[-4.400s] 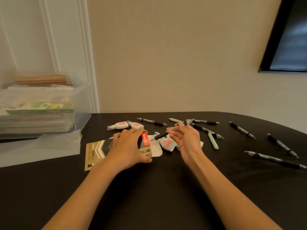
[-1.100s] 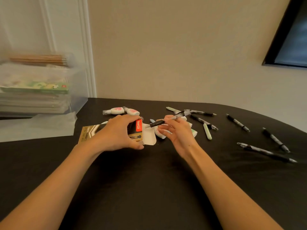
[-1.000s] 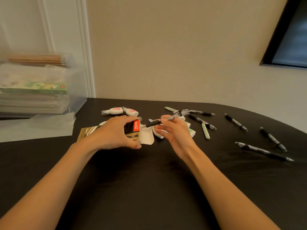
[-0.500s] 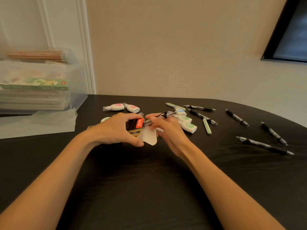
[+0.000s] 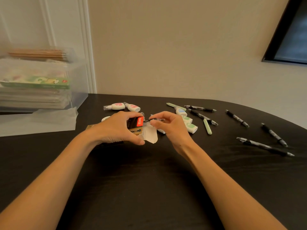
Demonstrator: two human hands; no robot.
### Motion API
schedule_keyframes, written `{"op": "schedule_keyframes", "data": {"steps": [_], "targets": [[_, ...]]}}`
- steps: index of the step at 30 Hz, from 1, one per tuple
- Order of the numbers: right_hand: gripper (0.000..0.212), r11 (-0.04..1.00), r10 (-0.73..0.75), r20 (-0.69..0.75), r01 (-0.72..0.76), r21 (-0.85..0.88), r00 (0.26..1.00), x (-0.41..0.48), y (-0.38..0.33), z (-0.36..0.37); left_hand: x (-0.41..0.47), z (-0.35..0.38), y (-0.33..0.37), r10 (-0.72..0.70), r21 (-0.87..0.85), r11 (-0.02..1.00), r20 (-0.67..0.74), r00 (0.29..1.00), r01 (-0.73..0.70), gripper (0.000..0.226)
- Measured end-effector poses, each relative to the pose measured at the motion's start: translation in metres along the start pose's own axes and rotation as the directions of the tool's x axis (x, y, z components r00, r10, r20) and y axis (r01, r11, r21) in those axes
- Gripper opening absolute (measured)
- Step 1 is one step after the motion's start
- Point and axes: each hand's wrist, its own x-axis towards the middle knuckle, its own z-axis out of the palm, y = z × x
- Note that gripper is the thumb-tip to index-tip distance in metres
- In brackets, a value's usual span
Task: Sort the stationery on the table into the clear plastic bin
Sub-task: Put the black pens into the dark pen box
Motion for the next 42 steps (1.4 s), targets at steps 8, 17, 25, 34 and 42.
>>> {"op": "schedule_keyframes", "data": {"steps": [8,17,25,34,42], "targets": [[0.014,0.998,0.066,0.006,-0.066,-0.023,0.998,0.001,0.000,-0.009,0.003,0.004,-0.001,0.009,0.062,0.998,-0.039,0.999,-0.007,0.085],[0.009,0.965,0.035,0.010,-0.031,-0.260,0.999,0.004,0.005,-0.004,0.002,0.018,0.020,0.111,0.179,0.979,-0.054,0.992,-0.100,0.075],[0.020,0.987,0.143,0.051,-0.138,-0.088,0.988,0.003,0.007,-0.022,0.021,0.033,0.035,0.136,0.238,0.964,-0.067,0.988,-0.116,0.073],[0.034,0.974,0.202,-0.443,-0.225,0.000,0.874,0.015,0.029,-0.111,0.069,0.063,0.066,0.102,0.429,0.903,-0.252,0.962,0.017,0.087],[0.035,0.650,0.092,-0.569,-0.483,-0.587,0.817,0.038,0.083,-0.166,0.122,0.093,0.088,0.136,0.511,0.858,-0.342,0.930,0.063,0.084]]}}
